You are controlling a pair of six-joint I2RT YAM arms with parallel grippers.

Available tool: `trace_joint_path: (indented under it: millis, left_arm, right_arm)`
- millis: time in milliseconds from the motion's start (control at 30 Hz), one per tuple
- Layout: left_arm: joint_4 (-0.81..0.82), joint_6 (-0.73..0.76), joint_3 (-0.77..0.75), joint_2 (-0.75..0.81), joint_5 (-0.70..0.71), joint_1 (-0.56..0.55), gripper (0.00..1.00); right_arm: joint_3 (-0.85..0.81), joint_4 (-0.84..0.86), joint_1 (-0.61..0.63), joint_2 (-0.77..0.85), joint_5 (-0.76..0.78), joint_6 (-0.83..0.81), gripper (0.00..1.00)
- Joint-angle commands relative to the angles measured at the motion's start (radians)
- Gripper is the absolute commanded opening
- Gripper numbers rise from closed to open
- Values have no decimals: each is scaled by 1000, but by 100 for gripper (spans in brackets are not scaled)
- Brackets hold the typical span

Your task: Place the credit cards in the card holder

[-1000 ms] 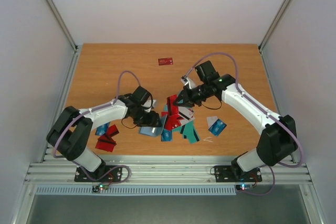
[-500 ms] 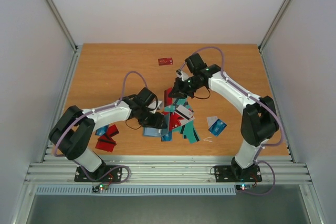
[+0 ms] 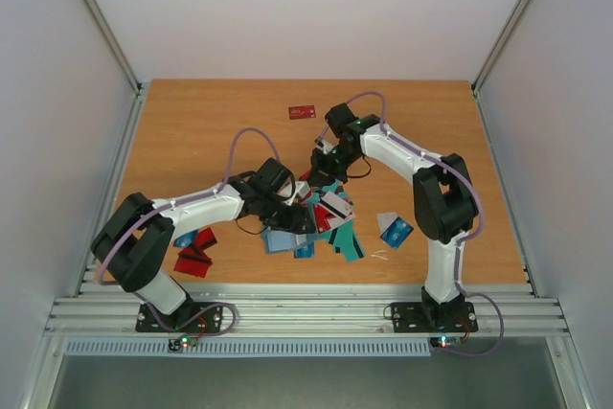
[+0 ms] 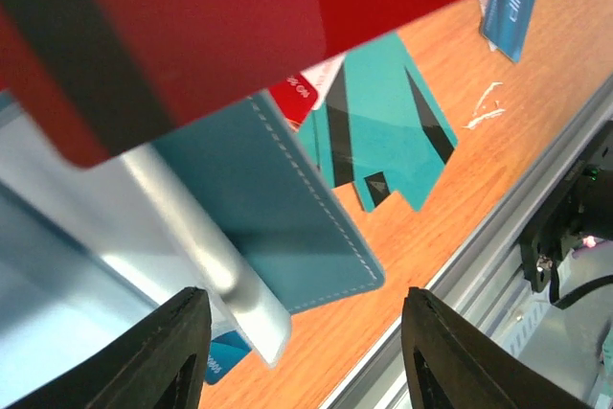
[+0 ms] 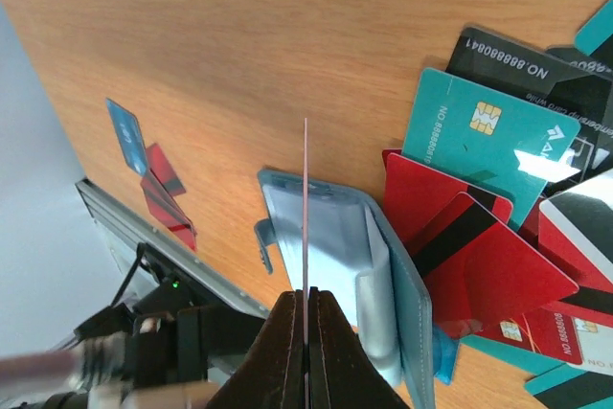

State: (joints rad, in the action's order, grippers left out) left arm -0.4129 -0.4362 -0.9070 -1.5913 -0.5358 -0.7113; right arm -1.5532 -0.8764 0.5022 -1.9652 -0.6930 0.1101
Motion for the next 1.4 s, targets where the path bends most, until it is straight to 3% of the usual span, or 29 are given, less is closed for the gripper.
trace_joint_path:
  millis: [0,300,700,1033,1167,1367]
  left_arm:
    - [65,25,-27,-16,-38,-21,56]
    - [71,37,-19,-29,-48,-25,55]
    - [82,38,-30,-13,-88,-25,55]
    - [35,-29,-78,116,-142,-23,60]
    - [-65,-30,-75,165,-50,-9,58]
    - [-180,-17,-5,164,173,15,46]
  right_arm:
    - [-28,-31,12,-40,-79,-49,1]
    - [-25,-59,34,-123,-199,-154,1]
    - [47,-76,57,-142,-175,-238,1]
    - [69,-88,57,-158,-127,-272,1]
    - [79,-94,57,-155,-114,-286,1]
    - [90,-91,58,-151,-105,-302,1]
